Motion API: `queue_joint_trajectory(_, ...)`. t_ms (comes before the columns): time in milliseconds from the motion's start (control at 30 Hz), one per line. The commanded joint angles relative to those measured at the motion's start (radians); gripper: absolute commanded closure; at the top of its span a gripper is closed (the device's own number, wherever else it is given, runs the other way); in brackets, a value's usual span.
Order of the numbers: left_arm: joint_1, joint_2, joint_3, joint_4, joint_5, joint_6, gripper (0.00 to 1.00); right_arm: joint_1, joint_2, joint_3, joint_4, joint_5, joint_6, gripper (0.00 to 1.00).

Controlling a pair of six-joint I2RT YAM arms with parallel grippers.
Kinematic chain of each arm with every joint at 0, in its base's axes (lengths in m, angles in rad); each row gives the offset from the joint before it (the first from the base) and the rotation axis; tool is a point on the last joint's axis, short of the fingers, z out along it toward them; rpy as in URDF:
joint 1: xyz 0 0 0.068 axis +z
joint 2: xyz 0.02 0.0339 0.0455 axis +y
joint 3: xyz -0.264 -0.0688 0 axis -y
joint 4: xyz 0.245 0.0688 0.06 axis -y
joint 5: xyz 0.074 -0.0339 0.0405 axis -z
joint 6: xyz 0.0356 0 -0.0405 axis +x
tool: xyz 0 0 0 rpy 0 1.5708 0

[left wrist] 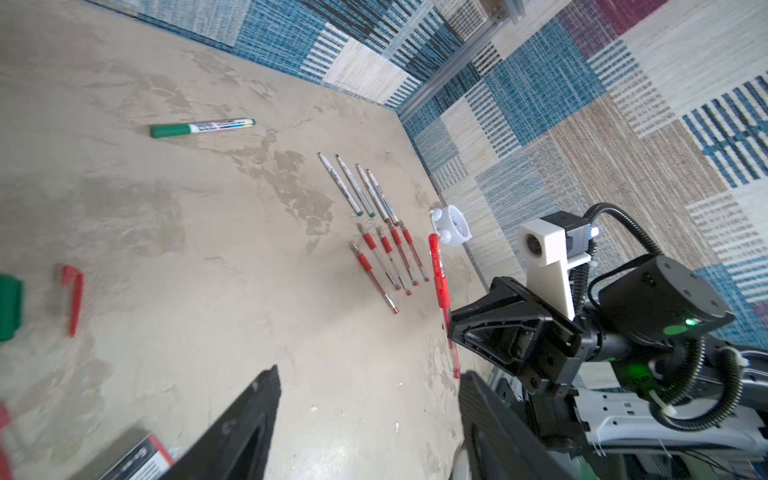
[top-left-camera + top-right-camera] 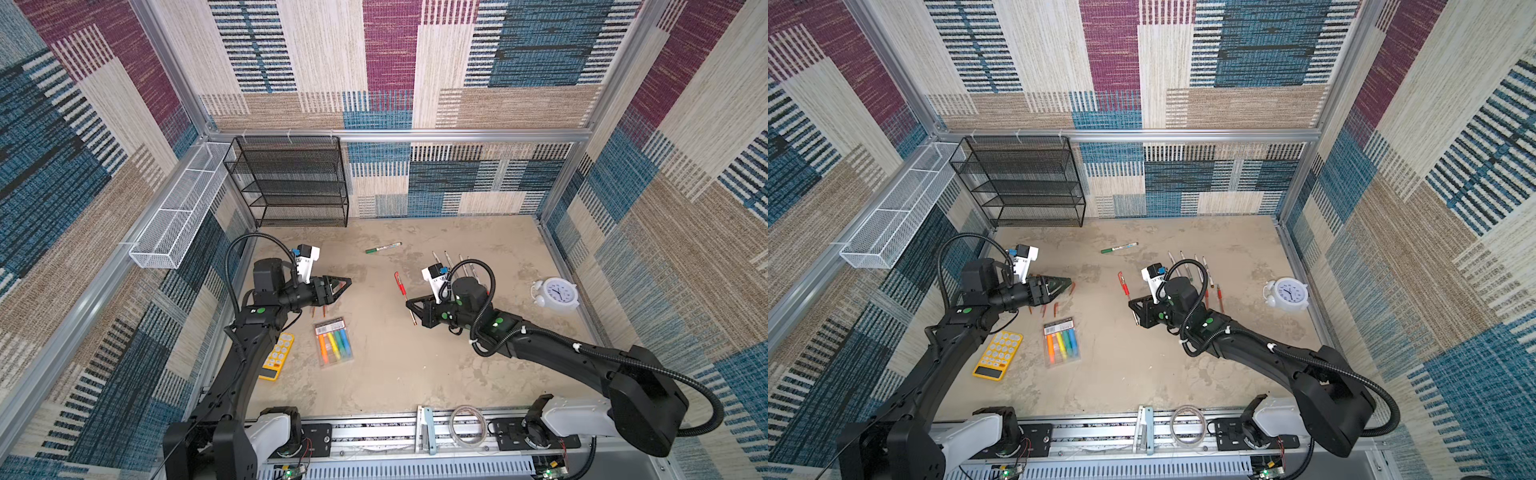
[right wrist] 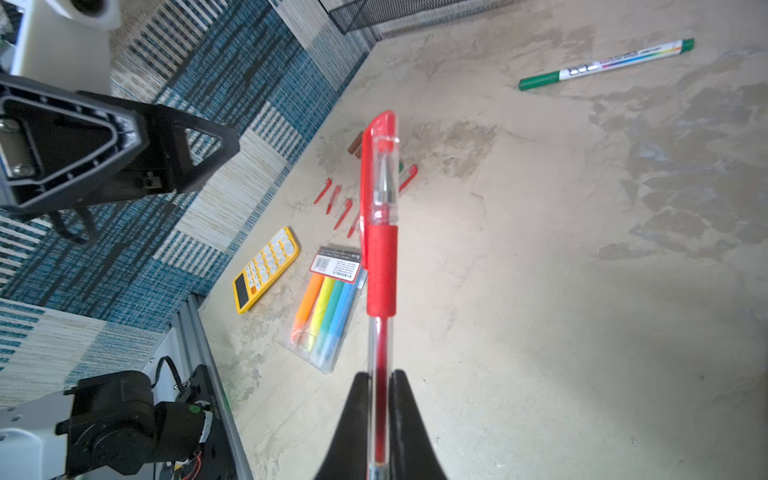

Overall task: Open the pen caps
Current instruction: 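Lift the red pen with the right gripper toward the left gripper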

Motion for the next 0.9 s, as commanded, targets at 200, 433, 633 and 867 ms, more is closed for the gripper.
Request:
queue_joint_trajectory(200,-0.126,0.2,0.139,0.067,0.075,-0.114,0.32,0.027,-0.063,-0.055,0.186,-0.014,0.082,1.0)
queue_joint_trajectory(433,-0.177,0.266,0.217,0.04,0.106,-0.111,0.38,0.052,-0.054,-0.051,0.191,-0.023,0.091,1.0)
queue_joint_trajectory(633,-0.224,0.271,0.225,0.04,0.153,-0.083,0.39,0.068,-0.029,-0.042,0.209,-0.027,0.103,1.0)
queue_joint_trajectory(867,-0.257,0.292,0.26,-0.022,0.135,-0.045,0.5,0.089,-0.002,-0.008,0.196,-0.034,0.1,1.0)
